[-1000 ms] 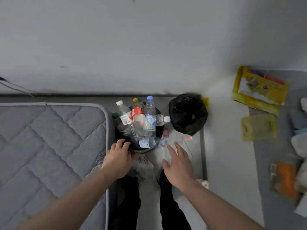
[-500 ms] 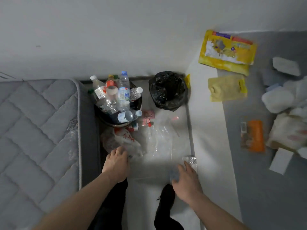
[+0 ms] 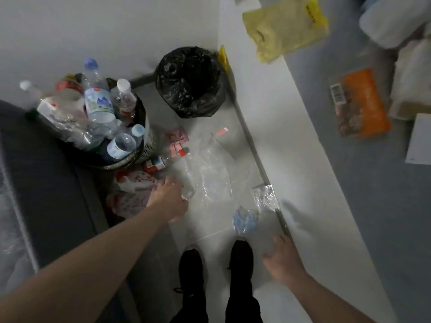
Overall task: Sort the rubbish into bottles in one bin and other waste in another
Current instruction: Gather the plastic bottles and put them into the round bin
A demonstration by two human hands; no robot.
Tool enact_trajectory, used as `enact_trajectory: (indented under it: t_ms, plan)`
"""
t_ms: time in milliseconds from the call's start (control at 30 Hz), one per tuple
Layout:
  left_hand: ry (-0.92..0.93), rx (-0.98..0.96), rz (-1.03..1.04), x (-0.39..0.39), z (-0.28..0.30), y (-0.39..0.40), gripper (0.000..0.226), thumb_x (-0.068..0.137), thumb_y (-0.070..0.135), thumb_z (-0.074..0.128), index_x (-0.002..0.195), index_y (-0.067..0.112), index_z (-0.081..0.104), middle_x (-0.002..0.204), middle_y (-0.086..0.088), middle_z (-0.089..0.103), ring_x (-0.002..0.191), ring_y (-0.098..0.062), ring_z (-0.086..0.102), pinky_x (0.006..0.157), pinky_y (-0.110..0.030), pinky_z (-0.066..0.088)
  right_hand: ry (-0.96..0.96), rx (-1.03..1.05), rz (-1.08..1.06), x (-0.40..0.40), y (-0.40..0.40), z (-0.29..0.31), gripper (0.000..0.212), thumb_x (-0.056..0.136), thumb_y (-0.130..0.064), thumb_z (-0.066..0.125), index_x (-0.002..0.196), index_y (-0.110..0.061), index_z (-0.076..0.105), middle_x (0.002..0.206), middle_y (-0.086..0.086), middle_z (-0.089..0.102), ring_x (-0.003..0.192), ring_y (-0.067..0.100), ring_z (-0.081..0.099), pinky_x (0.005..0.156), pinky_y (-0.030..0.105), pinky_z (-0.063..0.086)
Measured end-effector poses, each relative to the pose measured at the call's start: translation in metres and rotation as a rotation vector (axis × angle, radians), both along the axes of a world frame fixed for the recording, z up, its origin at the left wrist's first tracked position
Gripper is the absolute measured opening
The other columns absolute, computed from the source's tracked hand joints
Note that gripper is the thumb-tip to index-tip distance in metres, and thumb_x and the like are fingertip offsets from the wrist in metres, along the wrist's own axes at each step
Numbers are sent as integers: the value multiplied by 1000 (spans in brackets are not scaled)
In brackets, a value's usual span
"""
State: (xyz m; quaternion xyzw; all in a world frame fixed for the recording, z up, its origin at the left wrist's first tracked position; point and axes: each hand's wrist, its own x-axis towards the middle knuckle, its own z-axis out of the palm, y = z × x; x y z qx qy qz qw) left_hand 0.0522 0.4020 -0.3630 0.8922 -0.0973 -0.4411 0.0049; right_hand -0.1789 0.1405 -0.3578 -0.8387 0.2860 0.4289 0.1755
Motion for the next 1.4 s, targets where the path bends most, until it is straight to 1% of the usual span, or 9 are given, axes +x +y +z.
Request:
enact_trajectory:
  t_ms: [133, 233, 400, 500, 700, 1033, 1200, 1333, 1400]
  plan:
    - [-70, 39, -7, 45, -91, 9, 60, 86, 35, 54, 143, 21, 43, 150, -8, 33, 137, -31, 34, 112, -50, 38, -128, 73, 77, 1, 5, -130, 35, 67, -19, 57, 96, -19, 76, 90, 9, 71, 81, 30, 68, 81, 36, 58]
    - [-105, 90, 50, 71, -159, 10, 60, 86, 31, 62, 142, 21, 46, 150, -11, 31, 139, -33, 31, 112, -47, 34, -183, 40, -118, 19, 10, -181, 36, 75, -38, 65, 108, -26, 72, 106, -3, 71, 104, 18, 64, 102, 9, 31]
    - [-54, 170, 69, 91, -255, 25, 76, 83, 53, 70, 151, 45, 36, 167, -4, -4, 153, -35, 1, 120, -52, 22, -258, 83, -68, 62, 11, -222, 53, 80, -38, 68, 130, -22, 59, 131, 3, 57, 122, 30, 55, 99, 31, 42]
    - [-149, 255, -41, 90, -270, 33, 84, 76, 78, 60, 149, 42, 41, 160, -11, 12, 143, -36, 18, 117, -50, 23, -203, 80, 12, 83, 8, -235, 65, 83, -33, 65, 144, -26, 43, 146, -3, 40, 132, 22, 48, 106, 30, 40]
    - [-244, 8, -51, 35, -154, 18, 48, 83, 40, 64, 130, 48, 60, 154, -5, 28, 136, -29, 35, 115, -43, 27, -228, 142, -98, 110, 17, -151, 68, 84, -35, 61, 147, -32, 38, 154, -6, 32, 132, 23, 49, 111, 41, 41]
    - [-342, -717, 884, -33, 155, 29, 36, 84, 38, 60, 113, 59, 66, 148, 23, 31, 130, 12, 41, 110, -34, 46, -338, 513, 45, 184, 89, 154, 78, 78, -41, 76, 146, -36, 38, 138, -13, 48, 125, 8, 51, 103, 26, 42]
    - [-301, -790, 1031, -7, 232, 63, 44, 99, 17, 55, 132, 46, 54, 141, 0, 35, 119, 14, 46, 90, 0, 39, -288, 671, 111, 237, 141, 253, 66, 63, -45, 84, 121, -45, 50, 106, -23, 62, 90, -9, 62, 77, 8, 46]
    - [-186, -709, 1187, 19, 236, 107, 68, 81, 53, 54, 146, 52, 36, 137, -2, 43, 122, -17, 53, 109, -37, 45, -253, 592, 203, 274, 178, 258, 55, 54, -49, 77, 104, -39, 57, 91, -12, 69, 79, 0, 65, 74, 28, 56]
    - [-145, -680, 1252, 33, 222, 134, 78, 83, 43, 58, 152, 48, 23, 131, -1, 60, 118, -19, 60, 105, -36, 47, -213, 554, 234, 290, 193, 248, 50, 59, -45, 80, 104, -37, 58, 88, -9, 68, 78, 4, 66, 71, 30, 58]
